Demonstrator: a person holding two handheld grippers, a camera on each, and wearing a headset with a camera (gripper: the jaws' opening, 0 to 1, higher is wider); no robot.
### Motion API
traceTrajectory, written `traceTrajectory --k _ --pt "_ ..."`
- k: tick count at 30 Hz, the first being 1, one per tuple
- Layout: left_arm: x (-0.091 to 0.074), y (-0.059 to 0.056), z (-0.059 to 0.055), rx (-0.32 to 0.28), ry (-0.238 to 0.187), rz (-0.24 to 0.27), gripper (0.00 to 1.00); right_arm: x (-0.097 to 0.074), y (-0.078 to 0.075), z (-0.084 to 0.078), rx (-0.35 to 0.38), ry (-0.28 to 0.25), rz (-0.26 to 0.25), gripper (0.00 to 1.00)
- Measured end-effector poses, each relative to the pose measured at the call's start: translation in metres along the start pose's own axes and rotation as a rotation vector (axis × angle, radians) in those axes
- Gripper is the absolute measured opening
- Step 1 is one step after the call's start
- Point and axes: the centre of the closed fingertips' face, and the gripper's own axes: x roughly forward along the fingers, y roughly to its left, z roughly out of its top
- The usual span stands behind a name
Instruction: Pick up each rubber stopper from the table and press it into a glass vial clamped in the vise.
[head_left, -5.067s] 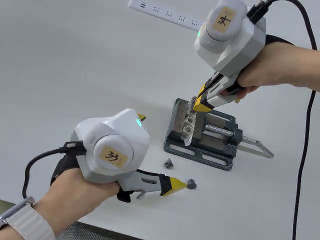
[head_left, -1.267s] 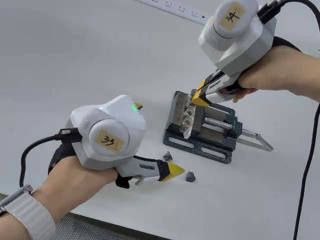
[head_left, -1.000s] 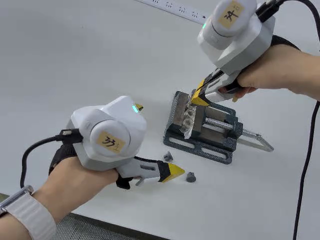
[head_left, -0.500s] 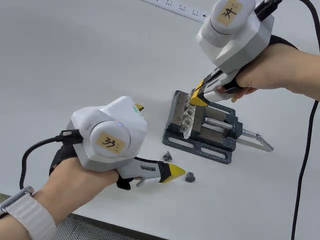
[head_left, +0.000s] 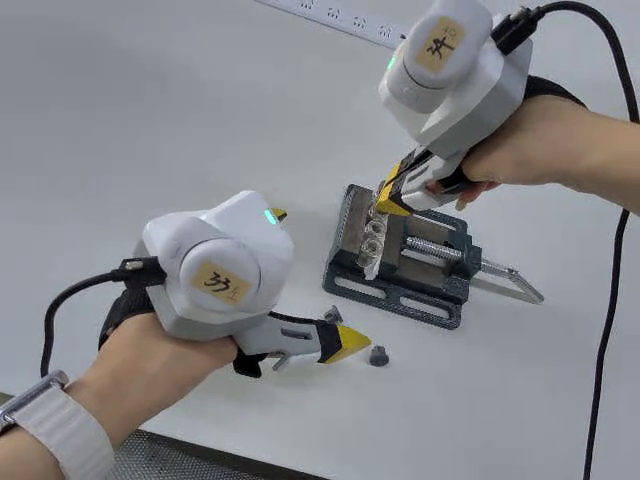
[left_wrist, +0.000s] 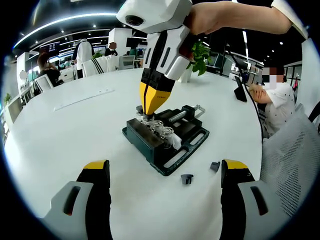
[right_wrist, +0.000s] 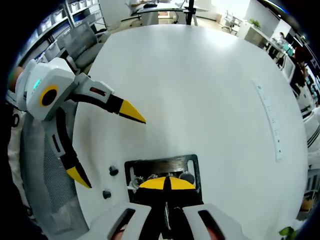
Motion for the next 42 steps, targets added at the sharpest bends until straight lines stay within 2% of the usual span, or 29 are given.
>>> traceTrajectory --k 6,11,19,22,28,31,34,42 --pt "0.001 0.000 -0.001 0.003 0.004 -0.003 0.91 0.000 -0.001 0.000 0.009 -0.024 0.011 0.00" --pt "0.001 0.000 -0.001 0.002 0.005 -0.005 0.91 -0.003 0.006 0.000 0.035 -0.055 0.030 0.02" --pt "-0.001 0.000 0.000 0.001 0.005 -0.003 0.91 -0.010 0.010 -0.001 0.053 -0.105 0.030 0.17" --pt "-0.001 0.000 0.001 -0.003 0.002 -0.005 0.91 -0.009 0.012 -0.004 0.049 -0.107 0.030 0.25" --pt "-0.003 -0.002 0.005 -0.008 -0.006 -0.009 0.91 -0.012 0.018 -0.009 0.071 -0.150 0.029 0.38" --pt "-0.004 -0.003 0.006 -0.010 -0.012 -0.013 0.91 -0.010 0.020 -0.011 0.075 -0.169 0.030 0.41" --pt "-0.005 -0.007 0.009 -0.014 -0.020 -0.024 0.92 -0.011 0.020 -0.011 0.056 -0.202 0.004 0.46" --pt "-0.013 -0.010 0.015 0.007 -0.035 -0.031 0.94 -0.019 0.026 -0.020 0.075 -0.236 -0.022 0.59"
